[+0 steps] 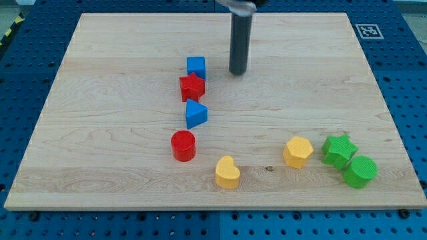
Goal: Move the yellow hexagon to the center
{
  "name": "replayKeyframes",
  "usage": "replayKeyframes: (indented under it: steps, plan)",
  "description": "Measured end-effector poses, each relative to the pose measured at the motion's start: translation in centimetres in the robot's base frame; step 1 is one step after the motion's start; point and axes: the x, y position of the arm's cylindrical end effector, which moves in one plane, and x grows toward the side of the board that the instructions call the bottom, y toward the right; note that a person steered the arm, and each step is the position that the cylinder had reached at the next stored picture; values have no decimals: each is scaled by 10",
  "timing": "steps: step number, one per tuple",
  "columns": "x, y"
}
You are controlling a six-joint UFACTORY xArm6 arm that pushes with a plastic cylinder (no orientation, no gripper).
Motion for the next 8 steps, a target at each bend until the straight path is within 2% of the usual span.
replayKeyframes:
  steps: [1, 6, 8]
  plan:
    - [49, 0]
    - [63, -1]
    - [134, -1]
